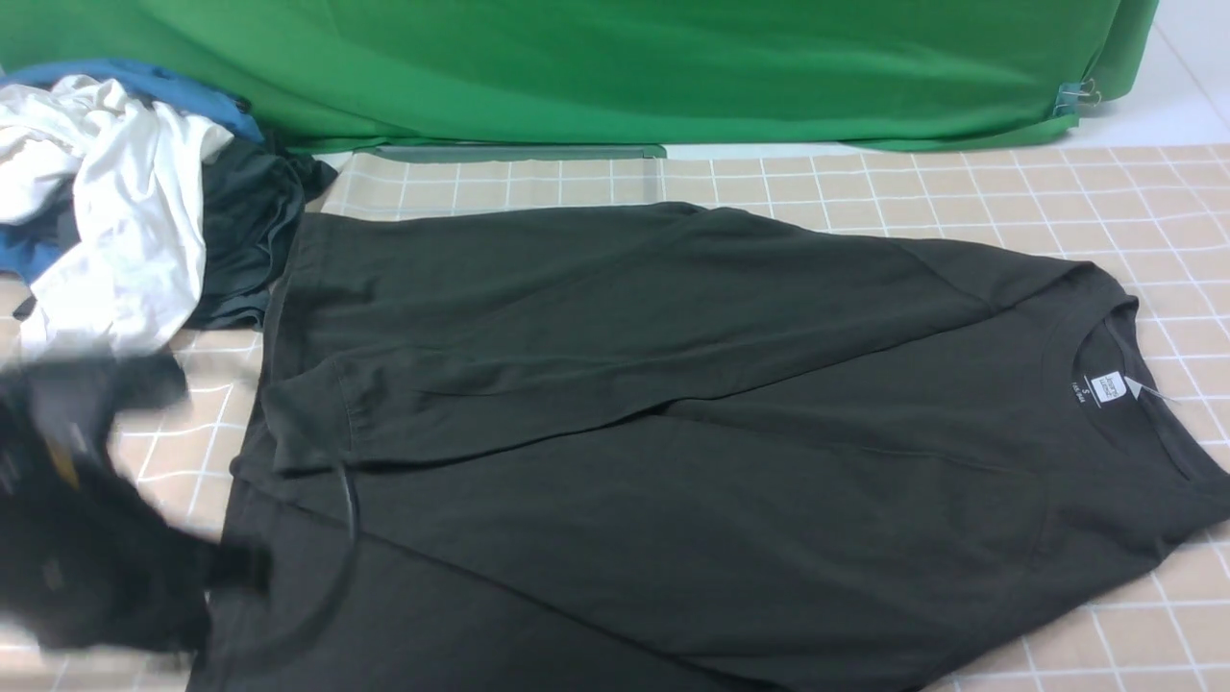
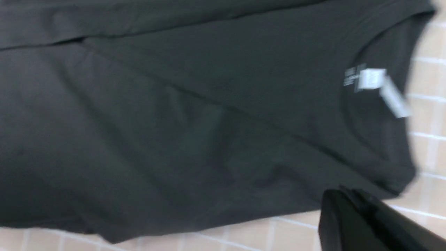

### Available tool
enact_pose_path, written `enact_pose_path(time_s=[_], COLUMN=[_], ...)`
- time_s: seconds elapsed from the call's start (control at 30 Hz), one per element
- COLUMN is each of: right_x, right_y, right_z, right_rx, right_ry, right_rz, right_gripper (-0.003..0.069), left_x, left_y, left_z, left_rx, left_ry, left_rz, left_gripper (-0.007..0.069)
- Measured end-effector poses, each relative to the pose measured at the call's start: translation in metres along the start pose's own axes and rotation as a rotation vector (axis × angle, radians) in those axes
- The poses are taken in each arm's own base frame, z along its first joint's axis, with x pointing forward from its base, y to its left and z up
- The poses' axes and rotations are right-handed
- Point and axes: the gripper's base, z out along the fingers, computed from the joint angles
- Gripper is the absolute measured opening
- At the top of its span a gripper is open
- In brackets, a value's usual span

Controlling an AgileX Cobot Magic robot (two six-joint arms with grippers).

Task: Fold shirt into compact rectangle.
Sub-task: 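Grasp the near edge of the shirt at its hem and shoulder corners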

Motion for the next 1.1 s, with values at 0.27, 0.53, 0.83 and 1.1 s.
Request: enact_pose_path(time_s=[0.27, 0.53, 0.83, 1.1], right_x=[-0.001, -0.002, -0.002, -0.002], right_y=[0.005, 0.006, 0.007, 0.007], right_z=[0.002, 0.002, 0.002, 0.002], right_rx=[-0.067, -0.074, -0.084, -0.085], right_ry=[-0.025, -0.029, -0.035, -0.031], right_rz=[-0.012, -0.014, -0.013, -0.013], right_gripper=[0.0037, 0.0039, 0.0043, 0.0043], left_x=[0.023, 0.02, 0.014, 0.011], left_y=[-0.005, -0.002, -0.002, -0.007], left_z=[0.03, 0.04, 0.07, 0.074], left_rx=[-0.05, -0.096, -0.127, -0.101], left_ry=[0.112, 0.091, 0.226, 0.26], left_rz=[0.016, -0.018, -0.065, -0.115], left_gripper=[0.0308, 0.0515, 0.0486, 0.0118])
